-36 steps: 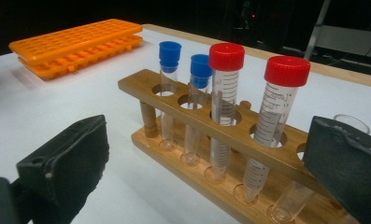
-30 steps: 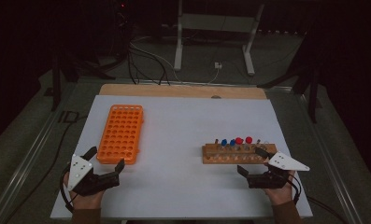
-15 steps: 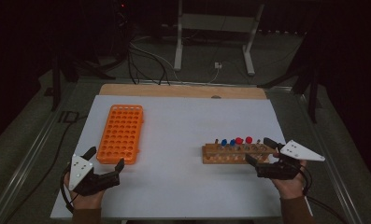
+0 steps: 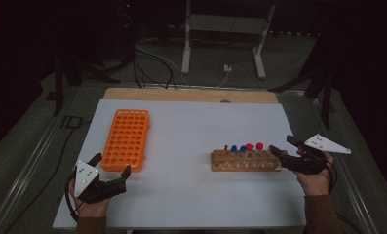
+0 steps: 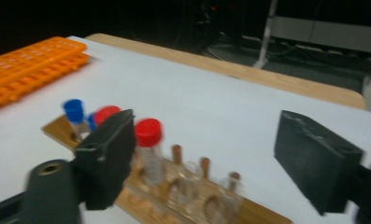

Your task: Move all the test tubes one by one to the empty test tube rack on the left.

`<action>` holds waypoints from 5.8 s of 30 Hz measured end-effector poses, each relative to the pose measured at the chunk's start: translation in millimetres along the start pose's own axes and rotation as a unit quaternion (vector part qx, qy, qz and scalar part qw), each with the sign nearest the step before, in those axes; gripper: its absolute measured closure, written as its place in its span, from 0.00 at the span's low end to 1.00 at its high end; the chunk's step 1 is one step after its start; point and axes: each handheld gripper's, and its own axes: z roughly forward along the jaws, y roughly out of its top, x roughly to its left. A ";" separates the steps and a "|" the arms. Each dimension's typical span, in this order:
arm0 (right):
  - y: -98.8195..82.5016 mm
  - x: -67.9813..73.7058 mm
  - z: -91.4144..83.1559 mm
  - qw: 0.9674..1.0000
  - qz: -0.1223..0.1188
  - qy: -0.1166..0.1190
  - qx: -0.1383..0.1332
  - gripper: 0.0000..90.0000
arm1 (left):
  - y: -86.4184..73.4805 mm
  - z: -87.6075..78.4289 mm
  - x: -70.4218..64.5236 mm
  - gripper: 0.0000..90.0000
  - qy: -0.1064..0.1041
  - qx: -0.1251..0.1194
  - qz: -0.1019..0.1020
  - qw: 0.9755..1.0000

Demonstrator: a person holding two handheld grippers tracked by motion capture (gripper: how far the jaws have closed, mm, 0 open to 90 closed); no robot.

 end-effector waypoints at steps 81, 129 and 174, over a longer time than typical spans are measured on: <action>12.5 29.4 -8.5 0.999 -0.034 0.035 -0.006 0.85 | 1.1 6.4 -5.3 0.01 -0.006 0.007 -0.002 1.000; 35.2 142.1 87.6 0.981 -0.053 0.188 0.008 0.85 | 45.8 117.3 -163.0 0.41 -0.201 0.062 0.074 0.975; 16.2 84.8 44.4 0.995 -0.047 0.087 -0.015 0.00 | 52.1 97.2 -92.1 0.85 -0.165 0.021 0.043 0.985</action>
